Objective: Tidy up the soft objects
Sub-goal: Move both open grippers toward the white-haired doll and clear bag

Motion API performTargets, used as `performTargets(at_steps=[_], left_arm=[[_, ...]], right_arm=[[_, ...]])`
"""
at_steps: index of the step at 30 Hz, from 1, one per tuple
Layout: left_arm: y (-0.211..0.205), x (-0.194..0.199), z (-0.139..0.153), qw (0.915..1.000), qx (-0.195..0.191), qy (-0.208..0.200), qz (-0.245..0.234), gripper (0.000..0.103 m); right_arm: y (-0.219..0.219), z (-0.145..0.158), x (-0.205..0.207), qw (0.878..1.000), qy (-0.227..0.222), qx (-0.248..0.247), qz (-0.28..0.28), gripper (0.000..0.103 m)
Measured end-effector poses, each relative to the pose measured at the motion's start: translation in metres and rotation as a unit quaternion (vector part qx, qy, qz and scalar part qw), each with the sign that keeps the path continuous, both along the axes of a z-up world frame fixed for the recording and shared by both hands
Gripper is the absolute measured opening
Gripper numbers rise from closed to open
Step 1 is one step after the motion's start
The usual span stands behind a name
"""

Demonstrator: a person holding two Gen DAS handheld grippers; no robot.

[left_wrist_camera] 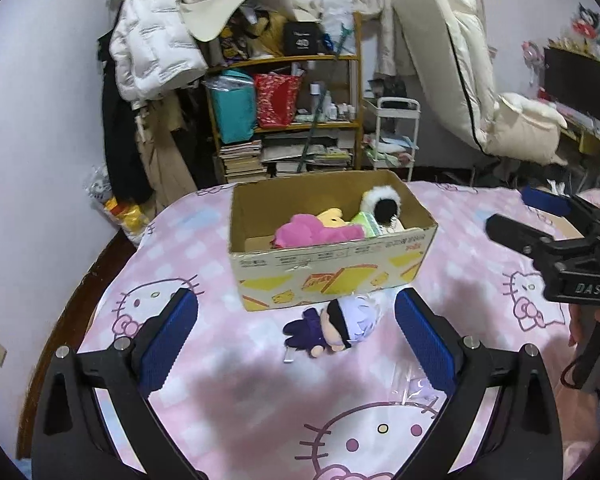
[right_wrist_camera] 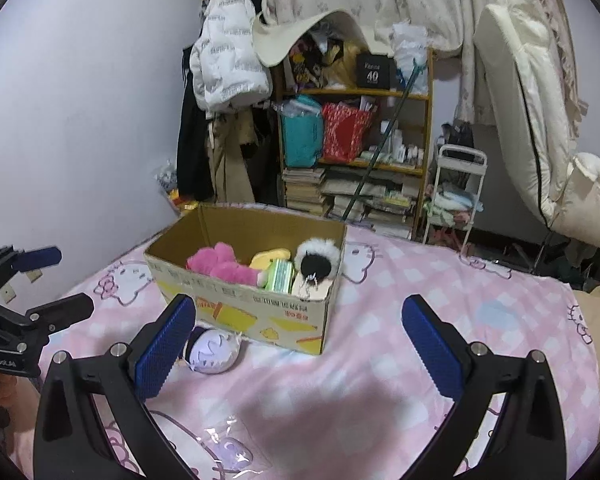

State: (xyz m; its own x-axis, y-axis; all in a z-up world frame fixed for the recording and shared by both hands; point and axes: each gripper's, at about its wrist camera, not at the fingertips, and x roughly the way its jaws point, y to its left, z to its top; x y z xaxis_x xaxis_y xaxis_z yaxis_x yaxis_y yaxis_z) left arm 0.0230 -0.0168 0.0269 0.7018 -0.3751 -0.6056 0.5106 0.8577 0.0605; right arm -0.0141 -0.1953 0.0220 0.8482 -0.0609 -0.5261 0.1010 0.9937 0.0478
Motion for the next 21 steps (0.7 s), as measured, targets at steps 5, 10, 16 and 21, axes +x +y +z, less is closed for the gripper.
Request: performTargets(at_steps=[5, 10, 16, 21], left_arm=[[-0.009, 0.021, -0.011, 0.9988, -0.002, 0.046, -0.018, 0.098], [-0.014, 0.045, -0.021, 0.9937, -0.022, 0.103, -0.038, 0.098], [-0.031, 0.055, -0.034, 0.9879, 0.007, 0.13, -0.084, 0.098], [-0.039, 0.058, -0.04, 0.9812, 0.034, 0.146, -0.122, 0.098]], right_arm=[[-0.004, -0.013, 0.012, 0.999, 0.035, 0.012, 0.005, 0.103], [-0.009, -0.032, 0.02, 0.996, 0.083, 0.037, 0.011, 0.103], [-0.009, -0.048, 0.028, 0.989, 0.135, 0.053, 0.019, 0.103], [-0.003, -0.062, 0.032, 0.984, 0.171, 0.044, 0.019, 0.103]])
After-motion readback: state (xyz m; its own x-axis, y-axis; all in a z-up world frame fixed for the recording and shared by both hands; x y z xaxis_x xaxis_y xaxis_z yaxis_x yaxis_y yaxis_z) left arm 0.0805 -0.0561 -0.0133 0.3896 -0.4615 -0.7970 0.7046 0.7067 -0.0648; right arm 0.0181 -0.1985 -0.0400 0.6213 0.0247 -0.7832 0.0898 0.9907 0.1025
